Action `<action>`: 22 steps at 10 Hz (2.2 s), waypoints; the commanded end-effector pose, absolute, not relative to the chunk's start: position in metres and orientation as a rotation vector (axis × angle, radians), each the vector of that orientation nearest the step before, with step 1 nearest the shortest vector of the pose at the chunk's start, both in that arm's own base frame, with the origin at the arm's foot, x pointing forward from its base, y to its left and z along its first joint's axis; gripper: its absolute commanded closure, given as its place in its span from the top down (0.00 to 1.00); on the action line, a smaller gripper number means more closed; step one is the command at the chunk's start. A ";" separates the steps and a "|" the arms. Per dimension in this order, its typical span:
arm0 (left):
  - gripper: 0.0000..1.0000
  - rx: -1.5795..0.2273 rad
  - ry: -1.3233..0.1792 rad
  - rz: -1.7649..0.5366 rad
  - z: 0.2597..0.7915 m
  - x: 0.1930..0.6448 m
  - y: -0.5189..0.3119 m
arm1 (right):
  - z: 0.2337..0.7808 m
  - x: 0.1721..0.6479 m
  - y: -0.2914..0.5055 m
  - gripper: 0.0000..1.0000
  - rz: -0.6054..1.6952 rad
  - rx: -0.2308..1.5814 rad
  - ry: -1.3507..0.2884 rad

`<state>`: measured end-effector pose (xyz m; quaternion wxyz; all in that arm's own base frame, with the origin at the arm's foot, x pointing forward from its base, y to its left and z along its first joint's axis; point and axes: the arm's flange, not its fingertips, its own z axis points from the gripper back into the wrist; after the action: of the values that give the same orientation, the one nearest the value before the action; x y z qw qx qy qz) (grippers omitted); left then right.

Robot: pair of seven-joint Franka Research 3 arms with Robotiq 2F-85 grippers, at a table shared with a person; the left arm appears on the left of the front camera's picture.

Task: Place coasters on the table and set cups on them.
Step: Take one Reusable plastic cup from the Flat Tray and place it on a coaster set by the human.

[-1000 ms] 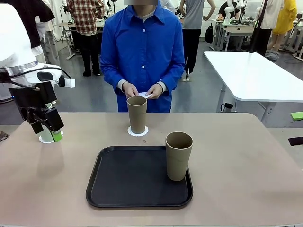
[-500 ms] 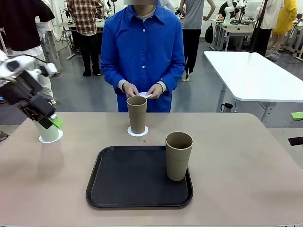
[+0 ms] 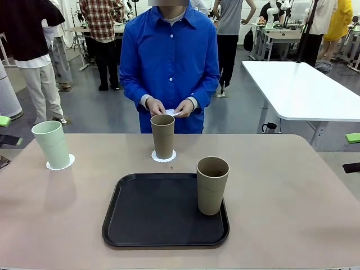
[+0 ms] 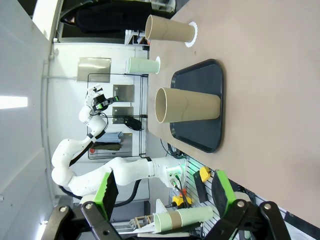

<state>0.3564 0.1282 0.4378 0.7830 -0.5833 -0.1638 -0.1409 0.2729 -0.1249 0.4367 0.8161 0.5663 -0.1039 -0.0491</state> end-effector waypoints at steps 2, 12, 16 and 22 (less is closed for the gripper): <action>1.00 -1.292 -0.349 -0.195 0.435 0.364 0.169 | 0.437 0.275 -0.125 1.00 -0.093 1.227 -0.239; 1.00 -1.289 -0.330 -0.192 0.426 0.358 0.182 | 0.437 0.275 -0.125 1.00 -0.093 1.227 -0.239; 1.00 -1.289 -0.330 -0.192 0.426 0.358 0.182 | 0.437 0.275 -0.125 1.00 -0.093 1.227 -0.239; 1.00 -1.289 -0.330 -0.192 0.426 0.358 0.182 | 0.437 0.275 -0.125 1.00 -0.093 1.227 -0.239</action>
<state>0.3619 0.1842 0.4258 0.7868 -0.5933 -0.1466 -0.0864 0.2729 -0.1249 0.4367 0.8162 0.5663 -0.1039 -0.0490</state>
